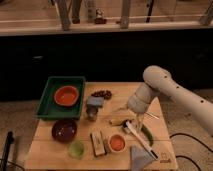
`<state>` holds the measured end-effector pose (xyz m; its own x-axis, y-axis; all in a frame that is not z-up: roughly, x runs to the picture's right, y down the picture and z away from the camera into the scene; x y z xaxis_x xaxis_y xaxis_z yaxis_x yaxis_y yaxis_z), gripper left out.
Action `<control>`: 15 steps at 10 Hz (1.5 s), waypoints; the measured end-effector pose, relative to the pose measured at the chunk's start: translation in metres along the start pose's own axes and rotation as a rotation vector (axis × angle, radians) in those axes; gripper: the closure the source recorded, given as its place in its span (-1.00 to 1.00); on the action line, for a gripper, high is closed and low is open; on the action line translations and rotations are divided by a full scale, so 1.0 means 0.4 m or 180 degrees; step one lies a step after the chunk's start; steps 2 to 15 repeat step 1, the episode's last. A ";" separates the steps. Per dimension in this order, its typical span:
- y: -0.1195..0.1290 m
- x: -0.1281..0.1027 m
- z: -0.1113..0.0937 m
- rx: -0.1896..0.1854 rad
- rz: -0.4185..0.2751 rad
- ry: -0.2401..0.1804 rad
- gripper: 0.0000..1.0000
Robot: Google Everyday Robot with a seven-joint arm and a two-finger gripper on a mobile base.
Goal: Place apple in paper cup
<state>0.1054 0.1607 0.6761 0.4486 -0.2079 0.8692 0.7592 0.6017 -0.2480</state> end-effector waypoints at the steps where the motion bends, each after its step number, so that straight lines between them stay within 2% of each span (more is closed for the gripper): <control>1: 0.000 0.000 0.000 0.0000 0.0000 0.0000 -0.60; 15: 0.000 0.000 0.000 0.0000 0.0000 0.0000 -0.60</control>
